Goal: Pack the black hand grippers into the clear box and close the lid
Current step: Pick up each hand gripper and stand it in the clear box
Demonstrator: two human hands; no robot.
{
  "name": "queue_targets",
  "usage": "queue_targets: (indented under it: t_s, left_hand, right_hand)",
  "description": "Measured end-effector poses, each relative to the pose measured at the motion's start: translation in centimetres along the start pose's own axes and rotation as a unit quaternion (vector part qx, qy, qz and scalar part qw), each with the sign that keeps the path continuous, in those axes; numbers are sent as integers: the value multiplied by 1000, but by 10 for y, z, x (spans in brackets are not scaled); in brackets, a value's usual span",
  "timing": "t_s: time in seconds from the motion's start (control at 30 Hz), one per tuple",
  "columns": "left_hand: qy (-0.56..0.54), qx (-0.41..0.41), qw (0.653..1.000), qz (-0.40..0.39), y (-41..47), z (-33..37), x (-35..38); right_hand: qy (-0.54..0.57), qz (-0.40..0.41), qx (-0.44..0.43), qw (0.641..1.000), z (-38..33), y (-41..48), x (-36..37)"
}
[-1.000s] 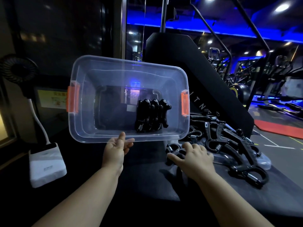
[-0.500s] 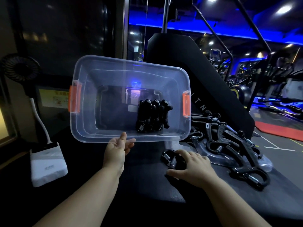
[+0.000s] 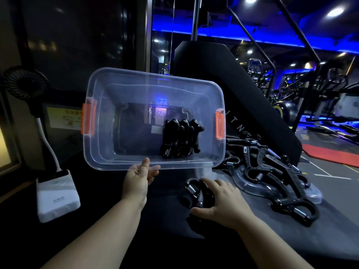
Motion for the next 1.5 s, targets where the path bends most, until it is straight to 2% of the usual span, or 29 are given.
queue_targets:
  t_s: [0.1,0.17,0.27,0.37,0.43,0.5,0.6,0.73,0.8,0.87,0.97,1.03,1.3,1.43,1.5]
  left_hand:
    - [-1,-1,1000,3,-1,1,0]
    - [-1,-4,1000,3,-1,1,0]
    - [-3,-7,1000,2,-3,2,0]
    - [4,-5,1000,0,-3,3,1]
    - [4,-4,1000,1,-4,4,1]
    - [4,-5,1000,1,-5,5,2]
    - [6,-4,1000,1,-5,5,1]
    - [12,-4,1000,-2,-5,5,2]
    - [12,-5,1000,-3,-5,5,2]
    - [13,-5,1000,-7,-6,5,2]
    - [6,-8,1000,-4,-7,6,2]
    - [4,-9,1000,-3,-8,7,3]
    - [-8,-13,1000,-6,-9,8,3]
    - [-15,-19,1000,-9,-9,8,4]
    - [-16,-20,1000,-11,-8,7,4]
  right_hand:
    - [123,45,-19,991,-6,0,-13]
    - [240,81,-33,967,-7,1,-21]
    - [440,118,-63,888,-11,2,-30]
    - [566,140,-77,809,-16,3,-37]
    - [619,131,-52,773,-14,7,-35]
    - [639,108,-23,761,-10,12,-29]
    - [612,100,13,785,-5,15,-30]
    - [490,193,30,849,7,17,-57]
    - [465,221,33,857,8,16,-68]
    - [433,221,20,874,7,18,-74]
    - [311,190,-7,931,-2,24,-77]
    - [254,167,-10,953,-5,27,-76]
    - [189,73,-24,979,-11,38,-75]
    - [196,92,-50,975,-19,47,-82]
    - [248,125,-51,959,-20,52,-91]
Point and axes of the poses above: each hand's wrist, its own y-axis towards the middle knuckle, its own x-axis out of the palm, z = x × y, the point moved 10 cm from there along y, towards the middle knuckle, and after that the axes turned 2 degrees about z, right-handed, at the moved point
